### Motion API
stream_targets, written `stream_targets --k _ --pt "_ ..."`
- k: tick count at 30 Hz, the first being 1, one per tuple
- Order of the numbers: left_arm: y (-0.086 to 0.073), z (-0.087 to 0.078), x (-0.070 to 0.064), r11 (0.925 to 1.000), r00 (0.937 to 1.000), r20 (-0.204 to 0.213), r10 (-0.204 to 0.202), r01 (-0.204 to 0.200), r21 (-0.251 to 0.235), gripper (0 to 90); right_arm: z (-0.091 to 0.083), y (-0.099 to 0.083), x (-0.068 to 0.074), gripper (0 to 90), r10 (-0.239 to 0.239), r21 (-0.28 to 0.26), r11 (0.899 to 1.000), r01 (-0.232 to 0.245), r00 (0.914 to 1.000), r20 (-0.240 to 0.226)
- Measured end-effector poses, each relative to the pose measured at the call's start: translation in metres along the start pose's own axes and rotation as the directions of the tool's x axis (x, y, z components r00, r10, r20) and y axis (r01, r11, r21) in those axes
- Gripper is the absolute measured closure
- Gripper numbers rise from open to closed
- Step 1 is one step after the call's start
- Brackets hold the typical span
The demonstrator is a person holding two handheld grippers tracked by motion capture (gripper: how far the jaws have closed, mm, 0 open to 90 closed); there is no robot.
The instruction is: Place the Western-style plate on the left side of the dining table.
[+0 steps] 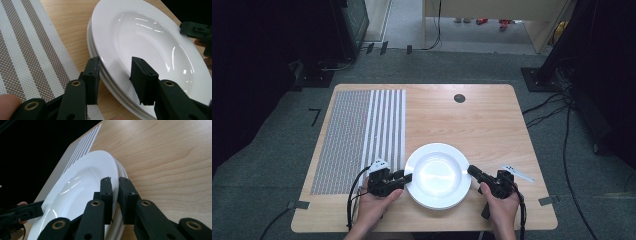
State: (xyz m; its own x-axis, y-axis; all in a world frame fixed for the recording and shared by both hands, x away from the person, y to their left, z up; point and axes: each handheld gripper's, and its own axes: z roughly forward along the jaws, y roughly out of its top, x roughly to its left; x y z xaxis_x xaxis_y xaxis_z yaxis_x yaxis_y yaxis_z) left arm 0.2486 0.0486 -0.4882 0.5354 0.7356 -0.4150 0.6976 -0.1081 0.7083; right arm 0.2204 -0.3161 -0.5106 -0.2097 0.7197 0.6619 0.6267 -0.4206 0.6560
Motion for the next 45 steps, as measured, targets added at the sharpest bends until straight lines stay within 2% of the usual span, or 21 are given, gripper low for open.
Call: stream_targets --k 8,14,18,21,27,29,31,33,35,41,45 --pt "0.0 0.001 0.0 1.0 1.0 -0.006 0.002 -0.002 0.002 59.3 0.0 -0.001 0.001 84.4 -0.017 -0.042 0.999 0.016 0.9996 -0.022" --pt "0.0 0.001 0.0 1.0 1.0 -0.006 -0.002 0.002 0.0 59.0 -0.001 -0.002 0.001 84.6 -0.061 -0.085 0.995 0.056 0.9965 -0.057" --pt "0.0 0.001 0.0 1.0 1.0 -0.006 -0.004 0.004 -0.002 59.0 0.0 -0.002 0.0 84.8 -0.06 -0.095 0.994 0.053 0.996 -0.067" --pt "-0.001 0.001 0.0 1.0 1.0 -0.009 -0.003 0.003 -0.004 58.9 0.0 -0.002 -0.001 85.0 -0.017 -0.086 0.996 0.01 0.9968 -0.078" --pt "-0.001 0.001 0.0 1.0 1.0 -0.009 -0.002 0.001 -0.005 58.6 0.002 -0.004 -0.005 84.1 0.064 -0.05 0.996 -0.067 0.9957 -0.067" --pt "-0.001 0.001 0.0 1.0 1.0 -0.009 -0.002 0.002 -0.006 58.5 0.003 -0.005 -0.006 83.1 0.1 -0.034 0.994 -0.103 0.9924 -0.072" --pt "-0.001 0.002 -0.001 1.0 0.9999 -0.012 0.001 -0.001 -0.005 58.8 0.006 -0.007 -0.006 81.8 0.145 -0.009 0.989 -0.146 0.9854 -0.09" --pt "-0.001 0.002 -0.001 1.0 0.9999 -0.013 0.001 -0.001 -0.005 58.5 0.008 -0.009 -0.005 81.9 0.161 -0.011 0.987 -0.163 0.9825 -0.094" --pt "-0.001 0.002 -0.001 1.0 0.9999 -0.012 -0.001 0.001 -0.008 58.6 0.008 -0.01 -0.006 81.9 0.156 -0.014 0.987 -0.158 0.9828 -0.099" --pt "-0.001 0.002 0.0 0.9999 0.9999 -0.01 -0.007 0.006 -0.011 58.8 0.008 -0.01 -0.007 81.5 0.094 -0.041 0.994 -0.101 0.9864 -0.135" --pt "-0.001 0.001 0.002 0.9996 0.9997 0.007 -0.025 0.025 -0.016 58.3 0.009 -0.01 -0.005 81.5 0.057 -0.064 0.996 -0.068 0.9849 -0.163"
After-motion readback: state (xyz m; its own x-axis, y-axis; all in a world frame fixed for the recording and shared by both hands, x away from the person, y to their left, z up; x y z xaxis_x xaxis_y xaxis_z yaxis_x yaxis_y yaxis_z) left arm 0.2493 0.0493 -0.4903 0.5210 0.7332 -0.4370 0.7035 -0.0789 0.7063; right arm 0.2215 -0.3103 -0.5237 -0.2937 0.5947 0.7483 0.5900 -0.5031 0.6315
